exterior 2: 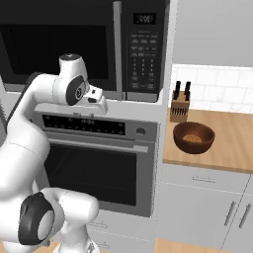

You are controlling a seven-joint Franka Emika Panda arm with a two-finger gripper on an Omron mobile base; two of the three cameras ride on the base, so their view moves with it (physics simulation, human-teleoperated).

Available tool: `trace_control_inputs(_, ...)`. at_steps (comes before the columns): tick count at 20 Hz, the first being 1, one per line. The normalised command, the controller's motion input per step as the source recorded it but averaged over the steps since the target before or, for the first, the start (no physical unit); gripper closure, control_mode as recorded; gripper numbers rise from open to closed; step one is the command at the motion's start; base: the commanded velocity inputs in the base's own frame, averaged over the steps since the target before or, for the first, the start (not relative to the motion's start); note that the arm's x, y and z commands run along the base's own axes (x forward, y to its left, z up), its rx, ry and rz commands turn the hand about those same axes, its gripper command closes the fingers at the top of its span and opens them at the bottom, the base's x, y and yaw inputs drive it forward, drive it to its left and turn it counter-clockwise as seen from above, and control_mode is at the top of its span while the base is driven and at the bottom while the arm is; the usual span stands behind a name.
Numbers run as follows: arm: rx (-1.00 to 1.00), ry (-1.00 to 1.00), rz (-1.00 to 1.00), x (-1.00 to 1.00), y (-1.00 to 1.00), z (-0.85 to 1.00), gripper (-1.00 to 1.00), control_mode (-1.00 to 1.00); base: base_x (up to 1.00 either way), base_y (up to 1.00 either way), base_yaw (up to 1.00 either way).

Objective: Open the microwave, place the bowl with waffle inside the microwave, then close the microwave door and turn it on.

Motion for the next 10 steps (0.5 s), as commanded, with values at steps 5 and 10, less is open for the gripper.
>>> trace_control_inputs(5,0.05,-0.12,0.0,-0.22,-0.04,0.03,-1.0,-1.0,0.0,0.0,0.0)
trace_control_inputs(10,0.13,-0.34,0.0,-0.55,-0.21,0.27,-1.0,-1.0,0.0,0.0,0.0)
